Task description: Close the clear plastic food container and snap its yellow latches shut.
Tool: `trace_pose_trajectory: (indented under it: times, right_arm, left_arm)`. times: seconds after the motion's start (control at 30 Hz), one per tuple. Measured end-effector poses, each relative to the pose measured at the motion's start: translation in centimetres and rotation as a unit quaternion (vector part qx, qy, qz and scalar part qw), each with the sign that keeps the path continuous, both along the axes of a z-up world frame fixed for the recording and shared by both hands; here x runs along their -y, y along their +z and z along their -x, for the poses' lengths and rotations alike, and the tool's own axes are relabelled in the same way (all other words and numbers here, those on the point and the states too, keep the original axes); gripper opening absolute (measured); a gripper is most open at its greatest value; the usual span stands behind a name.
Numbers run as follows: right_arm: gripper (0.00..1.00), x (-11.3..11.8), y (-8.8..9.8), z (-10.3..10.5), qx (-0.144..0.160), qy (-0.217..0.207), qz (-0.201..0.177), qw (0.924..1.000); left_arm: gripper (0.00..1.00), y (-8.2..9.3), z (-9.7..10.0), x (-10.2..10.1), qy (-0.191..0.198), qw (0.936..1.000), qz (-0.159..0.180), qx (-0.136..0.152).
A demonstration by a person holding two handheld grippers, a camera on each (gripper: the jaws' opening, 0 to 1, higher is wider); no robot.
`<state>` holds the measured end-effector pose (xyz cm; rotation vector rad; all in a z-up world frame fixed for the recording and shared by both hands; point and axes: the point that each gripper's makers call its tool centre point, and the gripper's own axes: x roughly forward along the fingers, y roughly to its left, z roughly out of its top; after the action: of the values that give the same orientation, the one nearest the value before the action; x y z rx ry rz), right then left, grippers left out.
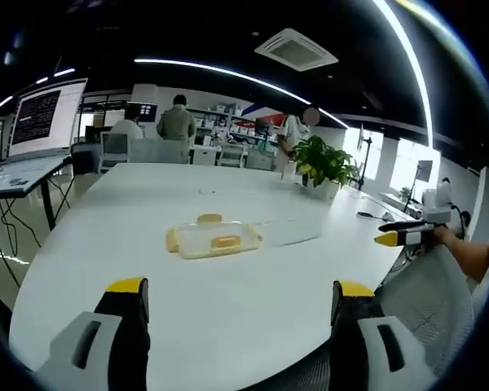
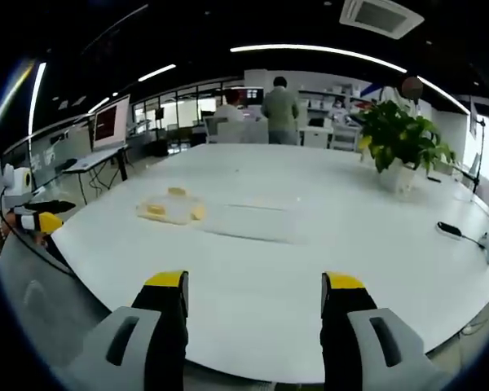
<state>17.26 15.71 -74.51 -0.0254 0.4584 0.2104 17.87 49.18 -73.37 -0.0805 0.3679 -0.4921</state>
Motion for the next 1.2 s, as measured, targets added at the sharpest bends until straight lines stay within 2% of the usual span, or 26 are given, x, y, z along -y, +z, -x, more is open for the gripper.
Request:
trace_pose_trajectory:
  times: [0.47, 1.2]
  right_arm:
    - [0.60, -0.25, -0.20, 0.02, -0.006, 0.008, 0.002, 0.9999]
    - [0.62, -0.06, -0.09, 0.11, -0.002, 0.005, -0.001, 1.0000]
  left_arm:
    - [0.87, -0.22, 0.04, -0.10, 0.000, 1.0000, -0.005, -0.006]
    - [0.86, -0.23, 0.16, -0.04, 0.001, 1.0000, -0.006, -0.004]
